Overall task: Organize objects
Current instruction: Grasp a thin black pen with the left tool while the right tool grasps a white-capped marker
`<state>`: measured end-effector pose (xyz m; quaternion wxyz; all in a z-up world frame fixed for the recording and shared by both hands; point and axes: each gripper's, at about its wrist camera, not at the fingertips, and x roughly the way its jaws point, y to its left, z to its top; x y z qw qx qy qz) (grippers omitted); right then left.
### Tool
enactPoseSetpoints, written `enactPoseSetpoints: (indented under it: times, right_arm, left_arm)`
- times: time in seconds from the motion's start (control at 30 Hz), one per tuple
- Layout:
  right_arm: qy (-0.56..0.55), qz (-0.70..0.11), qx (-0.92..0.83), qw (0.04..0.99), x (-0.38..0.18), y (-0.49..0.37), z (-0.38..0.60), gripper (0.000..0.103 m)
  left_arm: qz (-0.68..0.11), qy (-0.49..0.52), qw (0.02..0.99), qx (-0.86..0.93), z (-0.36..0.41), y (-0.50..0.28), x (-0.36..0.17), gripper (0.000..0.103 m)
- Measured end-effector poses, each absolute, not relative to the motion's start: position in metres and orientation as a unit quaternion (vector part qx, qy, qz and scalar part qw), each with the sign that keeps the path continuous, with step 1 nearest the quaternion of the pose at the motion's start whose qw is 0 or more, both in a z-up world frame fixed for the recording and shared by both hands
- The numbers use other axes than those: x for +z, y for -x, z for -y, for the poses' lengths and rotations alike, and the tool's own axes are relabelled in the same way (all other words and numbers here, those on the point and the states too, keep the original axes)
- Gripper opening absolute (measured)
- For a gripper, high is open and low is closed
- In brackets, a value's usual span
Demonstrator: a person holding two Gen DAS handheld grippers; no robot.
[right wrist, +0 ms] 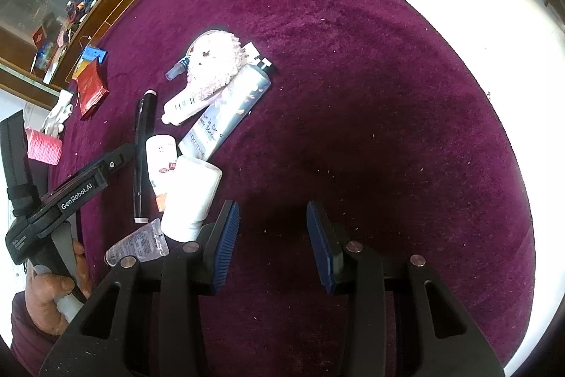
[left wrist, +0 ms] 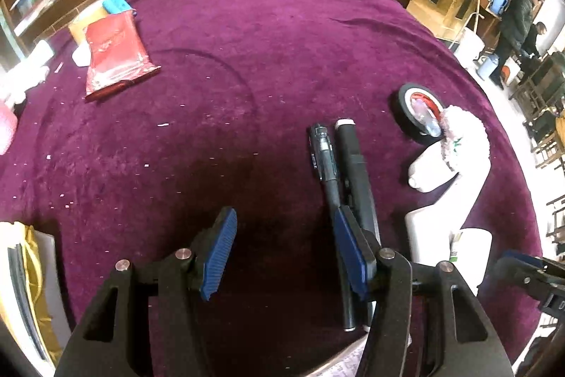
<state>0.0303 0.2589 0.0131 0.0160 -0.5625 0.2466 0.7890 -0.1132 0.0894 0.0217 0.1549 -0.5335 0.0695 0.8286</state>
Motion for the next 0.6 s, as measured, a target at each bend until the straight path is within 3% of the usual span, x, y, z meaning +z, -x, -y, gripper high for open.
enactPoseSetpoints:
  times: [0.37,0.4,0.43,0.47,0.6]
  right_arm:
    - [0.565,-0.238,0.79,0.013,0.014,-0.028,-0.252,0.038]
    - [0.566,-0.236,0.79,0.013,0.014,-0.028,-0.252,0.038]
    - [0.566,-0.234,0.79,0.014,0.015,-0.028,-0.252,0.038]
    - [0.566,-0.234,0.79,0.014,0.015,-0.028,-0.252,0.038]
    - [0.563,-0.233,0.793,0.015,0.018,-0.026,-0.252,0.038]
  left_arm:
    - [-0.17,0.496,0.162,0.836,-0.131,0.097,0.015,0.051]
    - [-0.163,0.5,0.165,0.834,-0.128,0.099,0.015,0.048]
    - [-0.152,0.505,0.167,0.833,-0.124,0.1,0.016,0.032]
    - [-0.14,0.51,0.167,0.832,-0.119,0.102,0.016,0.009]
    - [-0.098,0.531,0.148,0.828,-0.085,0.107,0.018,0.005]
